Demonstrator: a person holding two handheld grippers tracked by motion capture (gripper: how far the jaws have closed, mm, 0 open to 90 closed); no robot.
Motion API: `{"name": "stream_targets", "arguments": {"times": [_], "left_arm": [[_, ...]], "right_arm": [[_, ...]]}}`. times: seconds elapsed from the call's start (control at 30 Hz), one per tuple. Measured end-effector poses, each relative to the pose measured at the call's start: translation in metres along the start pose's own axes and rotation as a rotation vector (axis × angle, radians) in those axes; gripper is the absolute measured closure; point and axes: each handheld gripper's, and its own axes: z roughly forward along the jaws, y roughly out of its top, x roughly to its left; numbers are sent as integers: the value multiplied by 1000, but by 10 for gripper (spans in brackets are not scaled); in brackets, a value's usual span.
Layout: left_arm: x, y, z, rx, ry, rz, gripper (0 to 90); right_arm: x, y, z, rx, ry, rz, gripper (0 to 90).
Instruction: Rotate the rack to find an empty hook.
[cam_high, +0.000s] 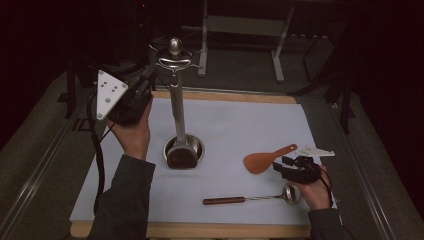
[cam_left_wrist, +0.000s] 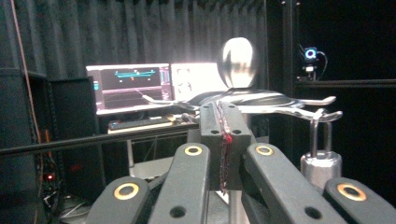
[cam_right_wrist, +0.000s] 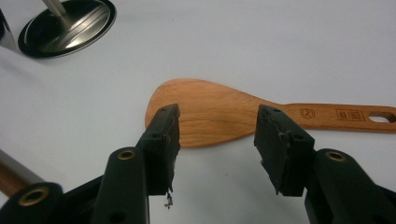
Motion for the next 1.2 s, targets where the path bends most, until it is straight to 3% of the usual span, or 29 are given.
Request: {"name": "stream_targets", "arguments": {"times": [0.43, 1.2], "left_arm": [[15, -1, 12, 24, 44, -35, 900], [22, 5, 28, 75, 62, -11, 899]], "right_arm": [[1, 0, 1, 0, 2, -1, 500], [1, -1, 2, 8, 0, 0, 500]]}}
